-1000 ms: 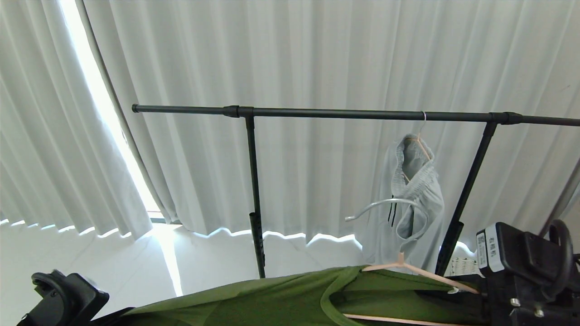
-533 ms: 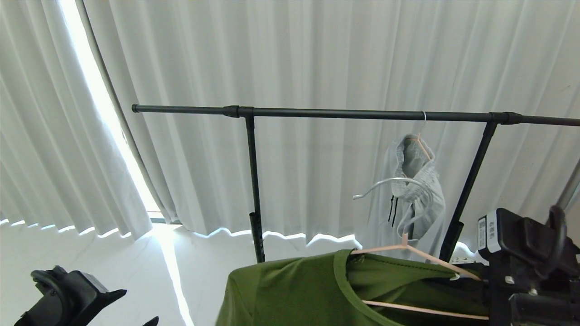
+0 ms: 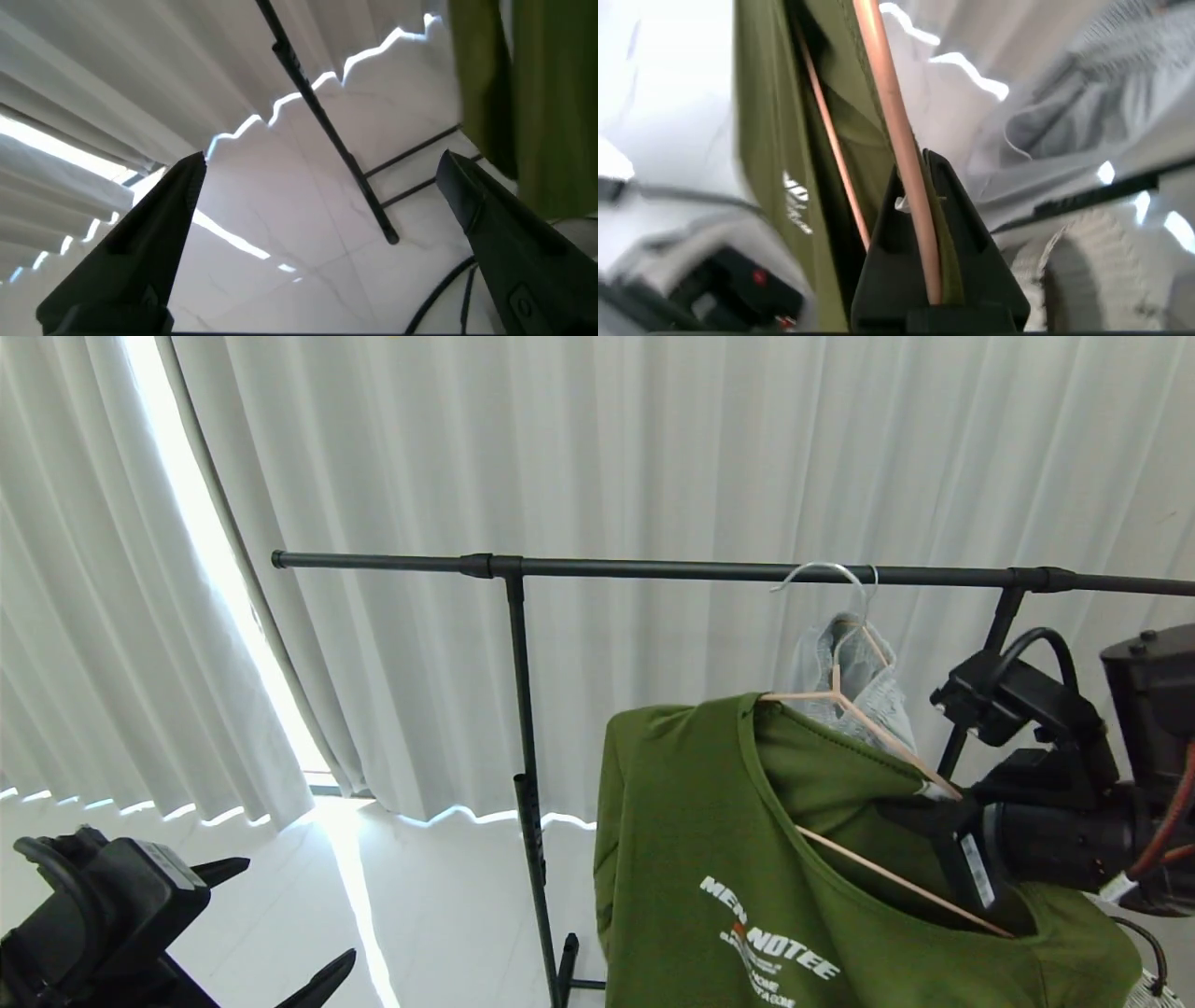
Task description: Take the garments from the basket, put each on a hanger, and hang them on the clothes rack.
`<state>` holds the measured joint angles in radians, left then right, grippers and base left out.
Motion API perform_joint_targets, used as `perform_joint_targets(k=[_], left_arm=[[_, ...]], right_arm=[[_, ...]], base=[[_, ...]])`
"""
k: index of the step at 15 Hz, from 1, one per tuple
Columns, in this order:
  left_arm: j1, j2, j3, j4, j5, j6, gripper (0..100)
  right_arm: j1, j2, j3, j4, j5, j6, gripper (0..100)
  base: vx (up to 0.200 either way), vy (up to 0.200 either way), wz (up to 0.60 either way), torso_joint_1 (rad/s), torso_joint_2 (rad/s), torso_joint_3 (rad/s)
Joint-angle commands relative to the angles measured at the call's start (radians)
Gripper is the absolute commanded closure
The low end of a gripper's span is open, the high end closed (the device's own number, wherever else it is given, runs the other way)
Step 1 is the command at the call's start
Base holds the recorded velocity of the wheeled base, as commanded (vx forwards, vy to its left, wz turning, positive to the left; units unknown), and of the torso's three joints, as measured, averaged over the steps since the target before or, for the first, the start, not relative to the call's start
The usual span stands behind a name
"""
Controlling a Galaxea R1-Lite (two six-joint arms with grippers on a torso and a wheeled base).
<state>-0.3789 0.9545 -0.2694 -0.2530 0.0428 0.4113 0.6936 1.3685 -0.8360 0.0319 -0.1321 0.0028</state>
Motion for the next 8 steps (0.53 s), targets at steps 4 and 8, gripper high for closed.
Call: perform_joint_targets(k=[4,8], left_arm=[[-0.001,0.003,-0.022,0.000,0.003,0.026,0],[-0.006,0.006,-0.027,0.000,0.002,0.026,0]], right_arm=[[-0.065,0.218,-0.221,0.033,-0.149,0.140,100],[-0.094,0.233,-0.258,0.042,-0.153,0.141,100]], base=[[0.000,0.000,0.00,0.000,0.00,0.000],[0.100,0.000,0.00,0.001,0.00,0.001]])
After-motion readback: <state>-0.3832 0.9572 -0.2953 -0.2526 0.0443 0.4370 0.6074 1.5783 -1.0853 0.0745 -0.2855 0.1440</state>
